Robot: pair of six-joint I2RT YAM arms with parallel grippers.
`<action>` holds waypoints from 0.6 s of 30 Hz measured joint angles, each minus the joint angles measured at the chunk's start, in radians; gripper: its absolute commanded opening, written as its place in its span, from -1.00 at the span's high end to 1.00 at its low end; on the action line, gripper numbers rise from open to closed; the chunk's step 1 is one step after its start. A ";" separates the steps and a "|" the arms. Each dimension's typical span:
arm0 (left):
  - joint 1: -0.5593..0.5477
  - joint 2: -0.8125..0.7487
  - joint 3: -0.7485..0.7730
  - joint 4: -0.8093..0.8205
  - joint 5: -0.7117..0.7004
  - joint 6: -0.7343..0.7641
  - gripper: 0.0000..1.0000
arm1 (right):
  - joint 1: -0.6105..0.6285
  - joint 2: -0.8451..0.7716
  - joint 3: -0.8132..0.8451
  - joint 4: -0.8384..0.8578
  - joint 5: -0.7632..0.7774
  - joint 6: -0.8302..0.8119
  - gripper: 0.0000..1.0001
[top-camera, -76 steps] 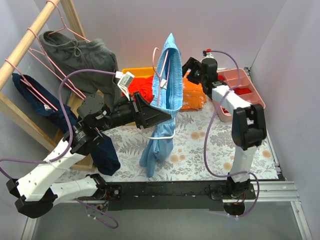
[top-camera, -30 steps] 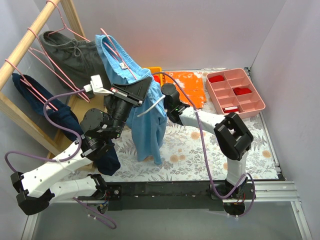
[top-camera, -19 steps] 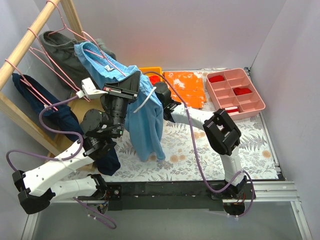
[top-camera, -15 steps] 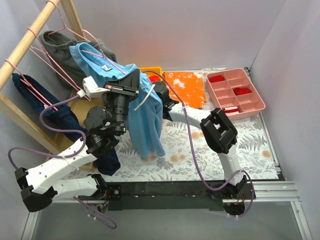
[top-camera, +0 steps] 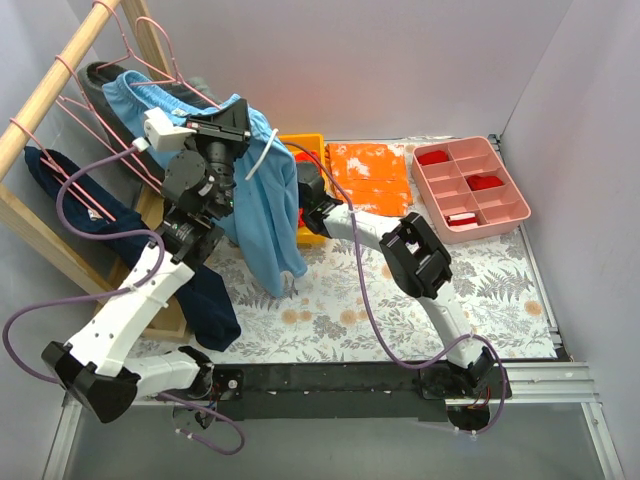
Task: Place the shorts on the hanger
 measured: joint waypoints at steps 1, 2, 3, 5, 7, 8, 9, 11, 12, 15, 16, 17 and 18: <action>0.028 0.012 0.014 -0.018 0.026 -0.016 1.00 | 0.000 0.012 0.016 0.000 0.001 0.005 -0.51; 0.053 0.024 0.024 -0.033 0.051 -0.032 1.00 | 0.000 0.023 0.032 -0.001 0.000 0.011 -0.51; 0.072 0.036 0.033 -0.047 0.078 -0.049 1.00 | 0.000 0.034 0.048 -0.001 0.000 0.014 -0.51; 0.115 0.050 0.041 -0.067 0.108 -0.069 1.00 | 0.000 0.053 0.075 -0.001 0.001 0.021 -0.51; 0.153 0.069 0.058 -0.093 0.148 -0.093 1.00 | 0.000 0.071 0.101 -0.001 0.001 0.028 -0.51; 0.176 0.078 0.066 -0.104 0.174 -0.105 1.00 | 0.000 0.079 0.110 -0.001 0.002 0.032 -0.52; 0.197 0.085 0.071 -0.111 0.192 -0.117 1.00 | 0.000 0.085 0.117 -0.001 0.002 0.035 -0.52; 0.241 0.096 0.076 -0.123 0.225 -0.137 1.00 | 0.000 0.096 0.127 -0.002 0.005 0.039 -0.51; 0.261 0.101 0.078 -0.127 0.238 -0.145 1.00 | 0.000 0.103 0.135 -0.004 0.006 0.039 -0.51; 0.310 0.113 0.080 -0.132 0.269 -0.165 1.00 | 0.000 0.114 0.145 -0.005 0.009 0.040 -0.51; 0.323 0.117 0.083 -0.133 0.278 -0.171 1.00 | 0.000 0.115 0.146 -0.005 0.009 0.040 -0.51; 0.335 0.123 0.085 -0.133 0.284 -0.175 1.00 | 0.000 0.116 0.146 -0.005 0.010 0.040 -0.51; 0.344 0.129 0.086 -0.134 0.291 -0.180 1.00 | -0.001 0.117 0.146 -0.005 0.010 0.040 -0.51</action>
